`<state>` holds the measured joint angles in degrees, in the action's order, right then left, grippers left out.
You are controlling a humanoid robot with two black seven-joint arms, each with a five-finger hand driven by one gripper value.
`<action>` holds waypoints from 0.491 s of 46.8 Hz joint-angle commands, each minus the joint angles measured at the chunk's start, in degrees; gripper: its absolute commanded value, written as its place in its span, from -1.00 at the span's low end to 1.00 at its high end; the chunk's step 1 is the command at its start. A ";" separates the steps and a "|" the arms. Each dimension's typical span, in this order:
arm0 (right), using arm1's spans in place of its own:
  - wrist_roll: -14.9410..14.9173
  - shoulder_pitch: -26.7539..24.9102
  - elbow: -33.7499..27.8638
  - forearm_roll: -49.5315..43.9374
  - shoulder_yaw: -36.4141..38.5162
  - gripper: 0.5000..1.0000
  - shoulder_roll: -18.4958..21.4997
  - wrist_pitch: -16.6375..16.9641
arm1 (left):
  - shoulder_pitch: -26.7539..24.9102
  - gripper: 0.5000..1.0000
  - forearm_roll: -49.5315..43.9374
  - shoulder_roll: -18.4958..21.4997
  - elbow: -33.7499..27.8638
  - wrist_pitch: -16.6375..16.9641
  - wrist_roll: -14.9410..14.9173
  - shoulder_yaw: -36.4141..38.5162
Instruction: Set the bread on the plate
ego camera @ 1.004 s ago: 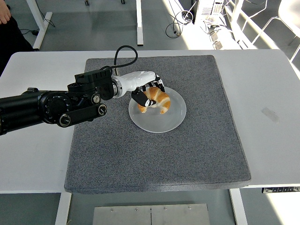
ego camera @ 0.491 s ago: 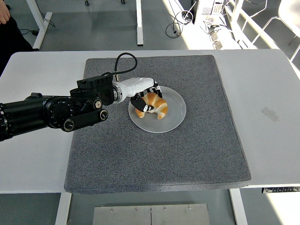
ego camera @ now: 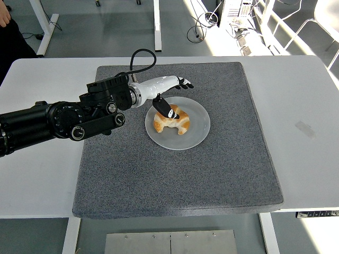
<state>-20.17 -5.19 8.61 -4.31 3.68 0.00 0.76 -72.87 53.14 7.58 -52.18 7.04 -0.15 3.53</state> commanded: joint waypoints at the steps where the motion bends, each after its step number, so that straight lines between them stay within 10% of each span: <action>1: -0.05 0.00 0.00 0.00 0.01 1.00 0.00 0.03 | 0.18 0.57 -2.15 0.42 0.06 -0.01 -0.03 -3.87; 13: 0.04 0.00 0.00 0.00 0.01 1.00 0.00 -0.06 | 1.23 0.57 -11.56 2.44 0.50 3.06 0.41 -11.25; 23: -0.05 0.00 0.00 0.00 0.01 1.00 0.00 0.03 | 4.93 0.59 -20.43 3.40 0.68 10.63 6.73 -21.80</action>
<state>-20.20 -5.20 8.61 -4.31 3.67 0.00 0.77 -68.73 35.15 10.82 -51.59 16.19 5.34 -15.69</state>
